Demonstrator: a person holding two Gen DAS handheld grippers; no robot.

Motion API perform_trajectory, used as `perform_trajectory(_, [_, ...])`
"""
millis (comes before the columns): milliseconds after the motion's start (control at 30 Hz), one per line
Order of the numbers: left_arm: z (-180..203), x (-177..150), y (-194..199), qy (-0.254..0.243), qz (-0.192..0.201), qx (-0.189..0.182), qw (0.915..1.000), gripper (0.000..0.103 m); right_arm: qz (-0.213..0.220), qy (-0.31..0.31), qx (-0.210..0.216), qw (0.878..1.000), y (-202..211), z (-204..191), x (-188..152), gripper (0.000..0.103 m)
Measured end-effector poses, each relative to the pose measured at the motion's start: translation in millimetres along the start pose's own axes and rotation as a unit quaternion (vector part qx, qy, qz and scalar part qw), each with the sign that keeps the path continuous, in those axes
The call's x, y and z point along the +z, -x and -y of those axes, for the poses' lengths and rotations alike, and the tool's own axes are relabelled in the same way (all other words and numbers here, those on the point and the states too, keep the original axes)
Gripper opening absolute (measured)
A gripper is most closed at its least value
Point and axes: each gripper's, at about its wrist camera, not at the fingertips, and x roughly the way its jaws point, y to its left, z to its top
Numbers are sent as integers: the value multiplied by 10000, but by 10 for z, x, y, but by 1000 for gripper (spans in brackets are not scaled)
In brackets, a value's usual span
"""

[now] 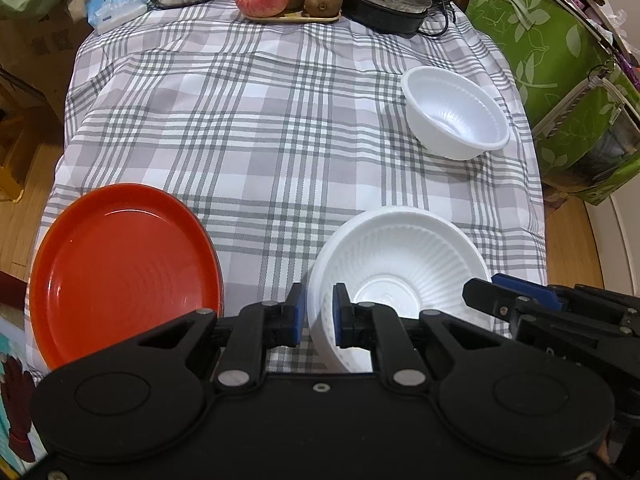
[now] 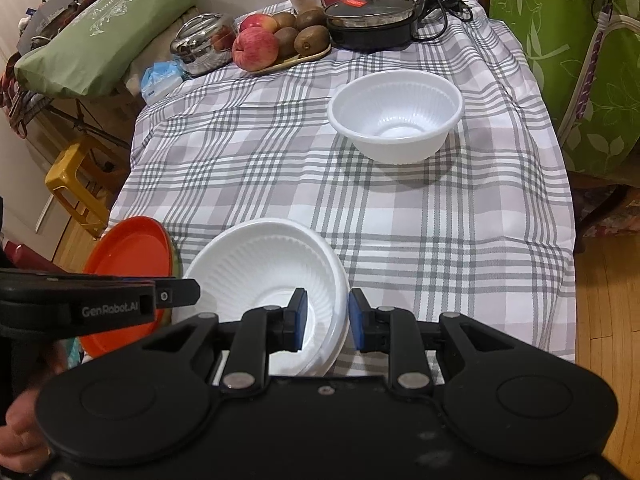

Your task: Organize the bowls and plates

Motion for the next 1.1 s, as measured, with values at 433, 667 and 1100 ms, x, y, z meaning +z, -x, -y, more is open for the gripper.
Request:
perform_trajectory(433, [9,6,128,-103,222,126,9996,18,229,-136,-78,9996,106,62,-20,28])
perform_trajectory(667, [40,161,222,-190,417,247,9986,18,563,-156,-176,9981,236,169,48,46])
perform_trajectory(1100, [257,644,180,-450,584,336,9967,26,1289,224,-1073,9856,311,325,410,70])
